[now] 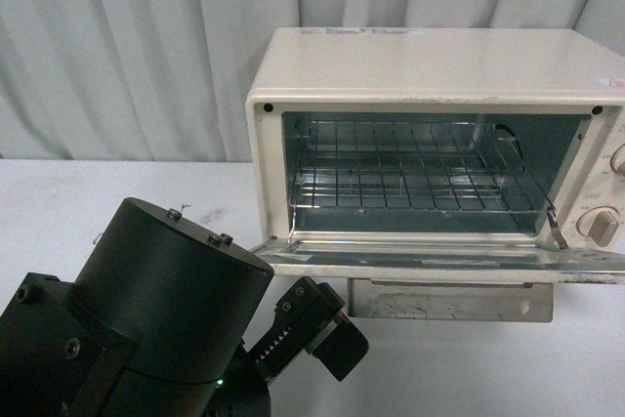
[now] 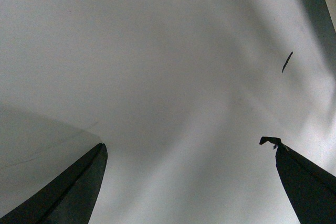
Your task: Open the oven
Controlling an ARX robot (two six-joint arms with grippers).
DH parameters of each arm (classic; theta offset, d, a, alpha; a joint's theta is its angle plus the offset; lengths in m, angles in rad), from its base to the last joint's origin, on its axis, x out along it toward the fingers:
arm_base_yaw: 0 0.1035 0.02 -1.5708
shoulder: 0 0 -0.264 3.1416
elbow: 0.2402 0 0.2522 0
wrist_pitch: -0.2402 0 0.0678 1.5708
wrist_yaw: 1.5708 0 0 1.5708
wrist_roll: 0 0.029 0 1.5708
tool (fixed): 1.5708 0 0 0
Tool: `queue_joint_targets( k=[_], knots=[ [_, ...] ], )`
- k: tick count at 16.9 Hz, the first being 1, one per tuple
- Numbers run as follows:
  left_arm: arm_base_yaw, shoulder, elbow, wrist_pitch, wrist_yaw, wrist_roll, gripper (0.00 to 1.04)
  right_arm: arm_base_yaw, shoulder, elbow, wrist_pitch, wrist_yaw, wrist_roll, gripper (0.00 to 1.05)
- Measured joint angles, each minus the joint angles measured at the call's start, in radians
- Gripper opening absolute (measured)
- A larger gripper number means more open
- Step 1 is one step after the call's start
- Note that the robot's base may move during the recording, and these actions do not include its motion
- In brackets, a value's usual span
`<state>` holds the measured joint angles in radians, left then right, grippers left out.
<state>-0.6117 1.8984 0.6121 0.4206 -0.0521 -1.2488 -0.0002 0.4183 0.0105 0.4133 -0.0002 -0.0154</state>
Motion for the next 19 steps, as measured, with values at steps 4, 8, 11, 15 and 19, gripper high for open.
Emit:
queue_joint_targets(
  k=[4,8,11,15,19],
  knots=[
    [0.0,0.0,0.0,0.0,0.0,0.0,0.98,0.0,-0.103,0.0,-0.099,0.0,0.0,0.02],
    [0.0,0.0,0.0,0.0,0.0,0.0,0.98,0.0,-0.179,0.0,-0.174,0.0,0.0,0.02],
    [0.0,0.0,0.0,0.0,0.0,0.0,0.98,0.0,-0.221,0.0,-0.214,0.0,0.0,0.02],
    [0.0,0.0,0.0,0.0,0.003,0.0,0.98,0.0,-0.395,0.0,-0.422,0.0,0.0,0.02],
    [0.0,0.0,0.0,0.0,0.0,0.0,0.98,0.0,-0.416,0.0,-0.416,0.0,0.0,0.02]
  ],
)
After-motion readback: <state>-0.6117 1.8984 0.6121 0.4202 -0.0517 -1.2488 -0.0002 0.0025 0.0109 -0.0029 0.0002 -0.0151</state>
